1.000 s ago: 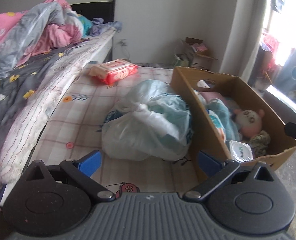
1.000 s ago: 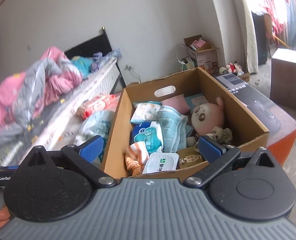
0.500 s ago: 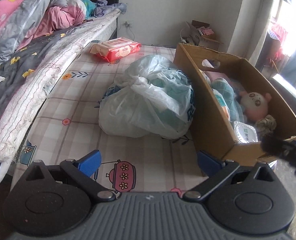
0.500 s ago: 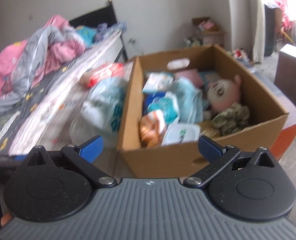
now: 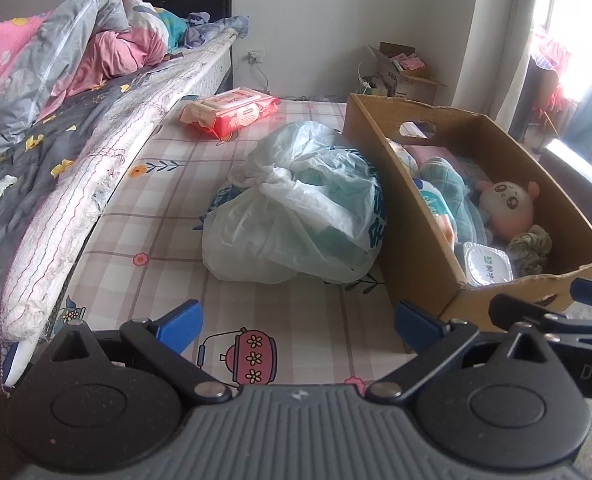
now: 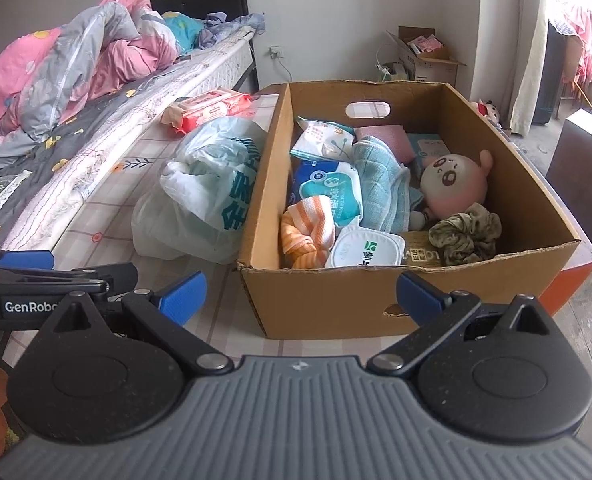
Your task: Organize soft objects
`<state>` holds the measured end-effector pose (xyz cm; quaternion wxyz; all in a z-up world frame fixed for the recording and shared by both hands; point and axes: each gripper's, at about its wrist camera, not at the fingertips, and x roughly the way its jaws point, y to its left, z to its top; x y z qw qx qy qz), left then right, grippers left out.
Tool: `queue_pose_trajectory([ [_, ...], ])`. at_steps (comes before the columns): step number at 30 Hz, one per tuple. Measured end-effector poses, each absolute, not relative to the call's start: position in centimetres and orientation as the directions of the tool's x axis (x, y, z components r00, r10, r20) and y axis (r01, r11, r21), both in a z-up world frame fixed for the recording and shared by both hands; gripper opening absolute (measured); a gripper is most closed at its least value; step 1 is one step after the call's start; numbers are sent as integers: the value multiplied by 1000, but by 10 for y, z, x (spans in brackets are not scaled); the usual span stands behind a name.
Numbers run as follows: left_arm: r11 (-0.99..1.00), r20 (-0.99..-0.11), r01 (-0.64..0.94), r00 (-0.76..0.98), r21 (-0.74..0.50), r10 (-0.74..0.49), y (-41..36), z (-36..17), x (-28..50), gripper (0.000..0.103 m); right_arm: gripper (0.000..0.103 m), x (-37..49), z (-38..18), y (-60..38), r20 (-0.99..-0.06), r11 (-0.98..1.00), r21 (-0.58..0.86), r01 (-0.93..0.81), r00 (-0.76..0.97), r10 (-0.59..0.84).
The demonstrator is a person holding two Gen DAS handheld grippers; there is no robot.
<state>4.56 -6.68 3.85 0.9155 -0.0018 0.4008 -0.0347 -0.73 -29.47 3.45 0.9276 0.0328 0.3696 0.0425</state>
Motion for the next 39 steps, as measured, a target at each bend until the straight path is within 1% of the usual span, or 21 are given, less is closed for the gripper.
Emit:
queue_pose_trajectory([
  [18,997,-732,82,678,-6,-60,-76,37,49,101,102,-4,30,-306,-698,994,106,-19,711,87],
  [39,997,-742,82,667,-15,-66,-75,34,50,101,102,-4,27,-306,-706,994,106,-13,703,84],
])
